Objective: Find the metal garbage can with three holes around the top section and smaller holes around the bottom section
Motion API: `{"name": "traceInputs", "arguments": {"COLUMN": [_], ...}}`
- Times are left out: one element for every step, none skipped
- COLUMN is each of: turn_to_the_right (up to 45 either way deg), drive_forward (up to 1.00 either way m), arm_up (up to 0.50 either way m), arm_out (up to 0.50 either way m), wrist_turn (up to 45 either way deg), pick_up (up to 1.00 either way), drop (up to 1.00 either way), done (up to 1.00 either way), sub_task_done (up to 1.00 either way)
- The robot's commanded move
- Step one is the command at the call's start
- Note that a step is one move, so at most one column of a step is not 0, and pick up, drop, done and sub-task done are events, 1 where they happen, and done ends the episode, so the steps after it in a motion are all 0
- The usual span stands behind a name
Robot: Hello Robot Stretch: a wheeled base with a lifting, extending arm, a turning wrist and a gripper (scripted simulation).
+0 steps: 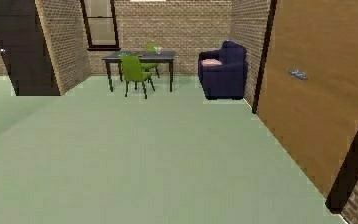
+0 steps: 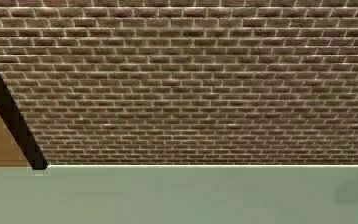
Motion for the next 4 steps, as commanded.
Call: {"name": "traceInputs", "arguments": {"turn_to_the_right": [0.0,-39.0,0.0,0.0], "drive_forward": [0.1,0.0,1.0,1.0], "arm_up": [0.0,0.0,0.0,0.0], "arm_out": [0.0,0.0,0.0,0.0], "wrist_turn": [0.0,0.0,0.0,0.0], "pick_up": [0.0,0.0,0.0,0.0], "drop": [0.0,0.0,0.0,0.0], "done": [0.0,0.0,0.0,0.0], "sub_task_done": [0.0,0.0,0.0,0.0]}}
